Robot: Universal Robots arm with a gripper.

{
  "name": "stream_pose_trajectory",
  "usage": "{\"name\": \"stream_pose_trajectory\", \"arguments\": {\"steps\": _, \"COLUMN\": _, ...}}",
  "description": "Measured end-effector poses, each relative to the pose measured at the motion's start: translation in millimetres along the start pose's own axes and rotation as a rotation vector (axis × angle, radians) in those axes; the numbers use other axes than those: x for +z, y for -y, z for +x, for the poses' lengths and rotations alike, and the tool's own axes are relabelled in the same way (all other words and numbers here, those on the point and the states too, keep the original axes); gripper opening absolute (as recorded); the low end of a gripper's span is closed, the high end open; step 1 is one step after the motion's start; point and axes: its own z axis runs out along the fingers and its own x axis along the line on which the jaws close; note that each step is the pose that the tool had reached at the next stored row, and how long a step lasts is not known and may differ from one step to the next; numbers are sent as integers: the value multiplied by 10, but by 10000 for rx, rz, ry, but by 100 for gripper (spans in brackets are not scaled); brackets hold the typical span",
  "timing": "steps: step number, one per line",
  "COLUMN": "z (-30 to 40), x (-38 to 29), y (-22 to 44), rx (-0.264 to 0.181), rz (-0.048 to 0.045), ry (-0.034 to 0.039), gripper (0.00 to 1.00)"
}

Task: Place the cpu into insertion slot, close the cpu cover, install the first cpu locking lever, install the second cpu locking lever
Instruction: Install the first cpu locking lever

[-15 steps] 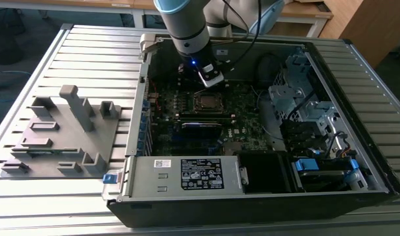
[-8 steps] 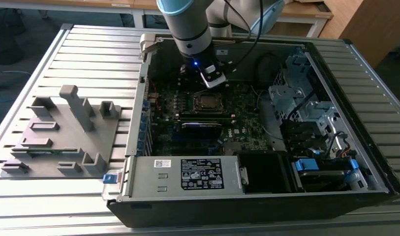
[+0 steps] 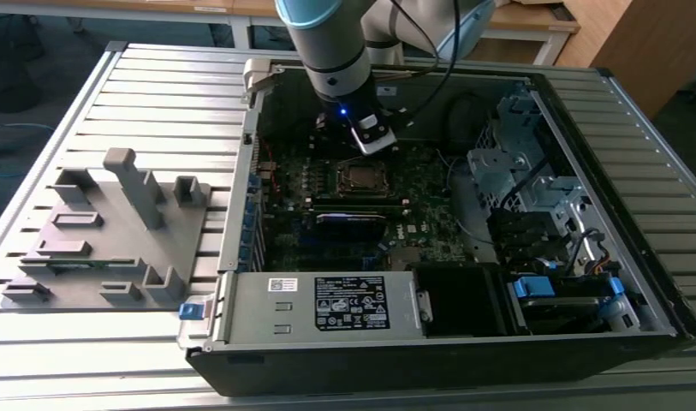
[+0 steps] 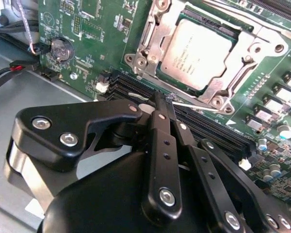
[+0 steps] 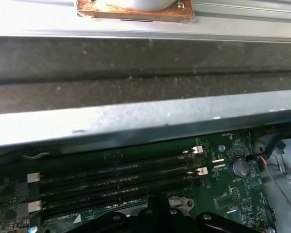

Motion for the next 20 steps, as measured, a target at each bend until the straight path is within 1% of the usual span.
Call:
{"name": "stream_pose_trajectory", "arguments": {"steps": 10, "z": -3, "x": 1, "y": -3, "rx": 3, "rz": 3, "ry": 0, "gripper": 10}}
{"name": "stream_pose_trajectory", "arguments": {"steps": 13, "z": -6, "x": -9, "y": -6, "rx": 12, "rz": 6, "ry": 3, "gripper": 10}}
{"name": "stream_pose_trajectory", "arguments": {"steps": 18, "z": -17, "x": -48, "y": -16, "rx": 21, "rz": 8, "ry": 6, "gripper": 10}}
{"name": "stream_pose_trajectory", "arguments": {"steps": 20, "z": -17, "x": -48, "y": -17, "rx": 23, "rz": 6, "ry": 7, "gripper": 10}}
